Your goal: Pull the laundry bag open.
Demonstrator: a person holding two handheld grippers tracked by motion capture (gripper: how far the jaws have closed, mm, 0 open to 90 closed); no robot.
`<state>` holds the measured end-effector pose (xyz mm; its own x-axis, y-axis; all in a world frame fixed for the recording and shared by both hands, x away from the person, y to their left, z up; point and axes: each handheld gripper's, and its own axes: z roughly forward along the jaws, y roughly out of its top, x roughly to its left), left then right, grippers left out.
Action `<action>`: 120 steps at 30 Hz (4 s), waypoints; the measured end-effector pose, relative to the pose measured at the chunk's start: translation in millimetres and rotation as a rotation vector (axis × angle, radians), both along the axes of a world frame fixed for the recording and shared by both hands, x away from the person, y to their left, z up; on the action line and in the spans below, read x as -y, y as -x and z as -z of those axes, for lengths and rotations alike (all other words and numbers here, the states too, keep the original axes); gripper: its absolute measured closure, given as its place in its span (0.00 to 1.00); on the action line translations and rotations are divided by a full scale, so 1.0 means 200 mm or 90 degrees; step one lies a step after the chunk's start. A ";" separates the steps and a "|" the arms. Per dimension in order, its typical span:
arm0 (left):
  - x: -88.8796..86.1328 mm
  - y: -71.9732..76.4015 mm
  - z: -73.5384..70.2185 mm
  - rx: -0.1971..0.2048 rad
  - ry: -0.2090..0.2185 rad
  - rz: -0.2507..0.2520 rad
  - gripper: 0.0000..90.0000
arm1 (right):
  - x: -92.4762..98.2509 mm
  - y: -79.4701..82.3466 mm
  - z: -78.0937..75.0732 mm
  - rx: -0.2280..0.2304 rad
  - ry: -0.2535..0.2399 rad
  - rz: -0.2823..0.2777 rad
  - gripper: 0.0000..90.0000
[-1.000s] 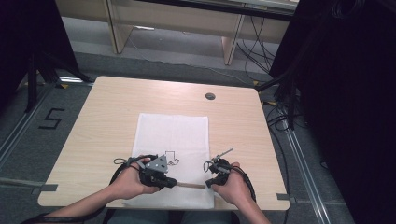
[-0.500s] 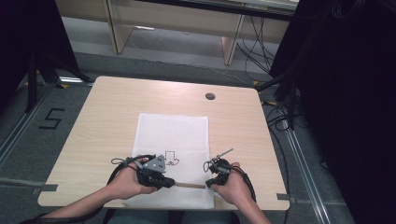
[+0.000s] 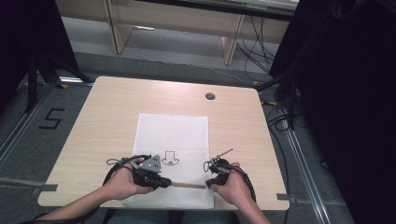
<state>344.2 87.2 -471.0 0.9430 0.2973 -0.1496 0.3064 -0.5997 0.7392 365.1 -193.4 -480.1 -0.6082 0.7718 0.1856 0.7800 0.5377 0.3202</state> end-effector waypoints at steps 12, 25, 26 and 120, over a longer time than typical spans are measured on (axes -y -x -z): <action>-0.02 0.00 0.00 0.004 0.001 0.000 0.97 | 0.00 0.00 0.00 0.001 0.000 0.000 1.00; -0.05 0.01 0.00 -0.001 0.003 -0.006 0.97 | 0.00 0.00 0.00 0.000 0.000 0.000 1.00; -0.06 0.01 0.00 0.008 0.000 0.001 0.97 | 0.00 0.00 0.00 0.000 0.001 0.000 1.00; -0.61 0.07 0.05 -0.040 0.002 -0.116 0.97 | 0.00 0.00 0.00 -0.001 0.001 0.003 1.00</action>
